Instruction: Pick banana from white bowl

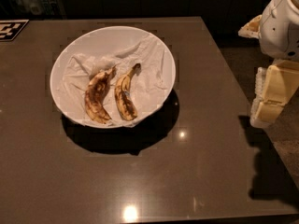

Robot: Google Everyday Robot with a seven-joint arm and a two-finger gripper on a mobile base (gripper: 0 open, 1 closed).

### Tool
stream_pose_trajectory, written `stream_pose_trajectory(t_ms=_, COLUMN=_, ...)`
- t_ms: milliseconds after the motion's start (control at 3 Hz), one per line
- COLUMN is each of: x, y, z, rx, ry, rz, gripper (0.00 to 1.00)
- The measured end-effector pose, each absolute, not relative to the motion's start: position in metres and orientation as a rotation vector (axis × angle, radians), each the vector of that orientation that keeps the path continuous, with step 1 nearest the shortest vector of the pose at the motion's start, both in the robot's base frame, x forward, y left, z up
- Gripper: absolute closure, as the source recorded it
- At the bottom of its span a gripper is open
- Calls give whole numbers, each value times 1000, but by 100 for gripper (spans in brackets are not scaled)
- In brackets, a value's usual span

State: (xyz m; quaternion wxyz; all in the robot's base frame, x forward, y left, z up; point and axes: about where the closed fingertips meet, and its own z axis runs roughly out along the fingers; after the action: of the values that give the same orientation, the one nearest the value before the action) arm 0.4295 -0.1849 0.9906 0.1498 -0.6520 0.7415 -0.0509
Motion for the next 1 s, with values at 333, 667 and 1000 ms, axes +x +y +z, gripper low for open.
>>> stream_pose_trajectory(t_ms=333, x=430, y=-161, z=978, rx=-1895, ry=2164, rz=-150, gripper=0)
stream_pose_trajectory(t_ms=667, x=431, y=-96, z=959, rx=-1969, ry=2221, rz=-133, gripper=0)
stream_pose_trajectory(t_ms=1000, x=432, y=-91, z=964, rx=-1961, ry=2193, rz=-132, gripper=0)
